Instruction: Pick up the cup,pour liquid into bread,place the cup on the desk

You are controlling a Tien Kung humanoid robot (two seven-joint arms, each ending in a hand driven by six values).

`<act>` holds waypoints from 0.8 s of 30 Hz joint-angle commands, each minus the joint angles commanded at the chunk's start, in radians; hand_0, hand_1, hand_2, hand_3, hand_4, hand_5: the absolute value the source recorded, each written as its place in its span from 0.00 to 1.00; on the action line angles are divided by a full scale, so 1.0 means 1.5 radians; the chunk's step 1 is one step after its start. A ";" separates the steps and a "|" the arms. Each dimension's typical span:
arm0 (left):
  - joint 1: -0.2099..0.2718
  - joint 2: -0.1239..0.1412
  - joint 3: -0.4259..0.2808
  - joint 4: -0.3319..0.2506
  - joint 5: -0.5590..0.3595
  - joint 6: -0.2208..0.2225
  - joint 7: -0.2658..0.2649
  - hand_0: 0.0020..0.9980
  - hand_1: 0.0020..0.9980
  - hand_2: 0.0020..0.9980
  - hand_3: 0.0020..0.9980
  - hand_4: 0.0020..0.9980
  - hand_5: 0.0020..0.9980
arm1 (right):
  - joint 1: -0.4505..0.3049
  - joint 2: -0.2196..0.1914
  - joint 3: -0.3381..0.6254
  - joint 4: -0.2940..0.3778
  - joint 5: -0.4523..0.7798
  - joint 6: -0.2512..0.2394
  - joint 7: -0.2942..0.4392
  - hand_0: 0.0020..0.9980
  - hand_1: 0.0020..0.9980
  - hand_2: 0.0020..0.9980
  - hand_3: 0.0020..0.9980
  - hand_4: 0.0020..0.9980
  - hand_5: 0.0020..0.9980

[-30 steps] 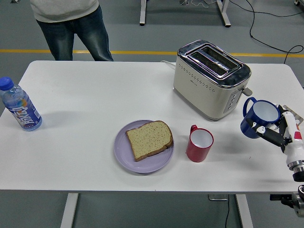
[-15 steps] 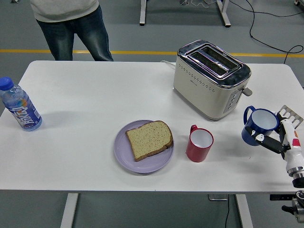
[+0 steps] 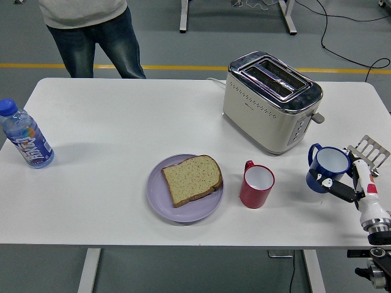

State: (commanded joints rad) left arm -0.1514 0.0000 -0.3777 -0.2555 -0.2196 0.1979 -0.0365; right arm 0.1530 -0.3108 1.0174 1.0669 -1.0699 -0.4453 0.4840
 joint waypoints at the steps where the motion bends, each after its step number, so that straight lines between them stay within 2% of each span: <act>1: 0.000 0.000 0.000 0.000 0.000 0.000 0.000 0.69 0.76 0.77 0.61 0.40 1.00 | 0.001 0.001 -0.002 -0.004 0.002 -0.002 0.003 0.45 0.32 0.47 0.49 0.70 0.00; 24: 0.004 0.000 -0.008 -0.002 0.015 0.003 0.010 0.69 0.76 0.77 0.61 0.40 1.00 | 0.015 0.004 -0.056 -0.046 0.052 -0.015 0.036 0.46 0.33 0.47 0.49 0.71 0.00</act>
State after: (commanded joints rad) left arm -0.1447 0.0000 -0.3894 -0.2584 -0.1971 0.2017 -0.0214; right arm 0.1754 -0.3045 0.9334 0.9977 -0.9914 -0.4672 0.5385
